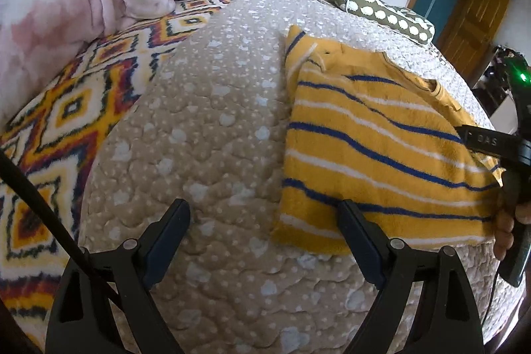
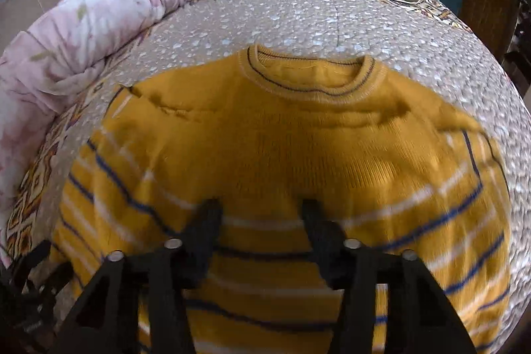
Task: Fold small clothes
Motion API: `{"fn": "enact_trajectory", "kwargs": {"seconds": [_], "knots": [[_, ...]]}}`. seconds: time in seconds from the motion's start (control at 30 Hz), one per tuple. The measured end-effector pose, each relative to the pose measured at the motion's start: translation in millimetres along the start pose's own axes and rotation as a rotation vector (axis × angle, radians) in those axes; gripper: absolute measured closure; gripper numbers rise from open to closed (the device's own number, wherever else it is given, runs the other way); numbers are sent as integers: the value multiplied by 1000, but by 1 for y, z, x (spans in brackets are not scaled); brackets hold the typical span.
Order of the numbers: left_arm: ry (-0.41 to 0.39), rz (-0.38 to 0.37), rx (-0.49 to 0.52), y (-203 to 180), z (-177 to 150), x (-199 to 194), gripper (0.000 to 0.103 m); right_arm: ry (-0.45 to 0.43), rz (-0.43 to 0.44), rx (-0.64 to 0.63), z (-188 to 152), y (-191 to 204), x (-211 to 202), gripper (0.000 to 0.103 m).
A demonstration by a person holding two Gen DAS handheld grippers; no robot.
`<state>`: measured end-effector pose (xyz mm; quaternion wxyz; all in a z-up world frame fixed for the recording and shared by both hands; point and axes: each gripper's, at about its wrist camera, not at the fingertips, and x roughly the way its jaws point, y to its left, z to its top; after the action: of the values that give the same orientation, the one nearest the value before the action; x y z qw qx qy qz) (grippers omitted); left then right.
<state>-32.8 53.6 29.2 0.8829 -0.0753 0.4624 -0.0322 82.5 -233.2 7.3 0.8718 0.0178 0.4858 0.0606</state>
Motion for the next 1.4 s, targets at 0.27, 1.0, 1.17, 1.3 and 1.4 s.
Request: {"fn": "enact_trajectory", "kwargs": {"seconds": [0.27, 1.0, 1.17, 1.3, 1.4], "knots": [[-17, 25, 16, 0, -6, -7, 14, -153, -107, -182, -26, 41, -50, 42], [-55, 50, 21, -3, -7, -14, 14, -166, 4, -55, -155, 26, -78, 38], [-16, -119, -49, 4, -7, -9, 14, -158, -6, -85, -175, 21, -86, 38], [-20, -262, -144, 19, -5, -6, 9, -191, 35, -19, -190, -2, -91, 37], [-32, -347, -205, 28, -4, -3, 7, -218, 76, 20, -195, -12, -92, 37]]}}
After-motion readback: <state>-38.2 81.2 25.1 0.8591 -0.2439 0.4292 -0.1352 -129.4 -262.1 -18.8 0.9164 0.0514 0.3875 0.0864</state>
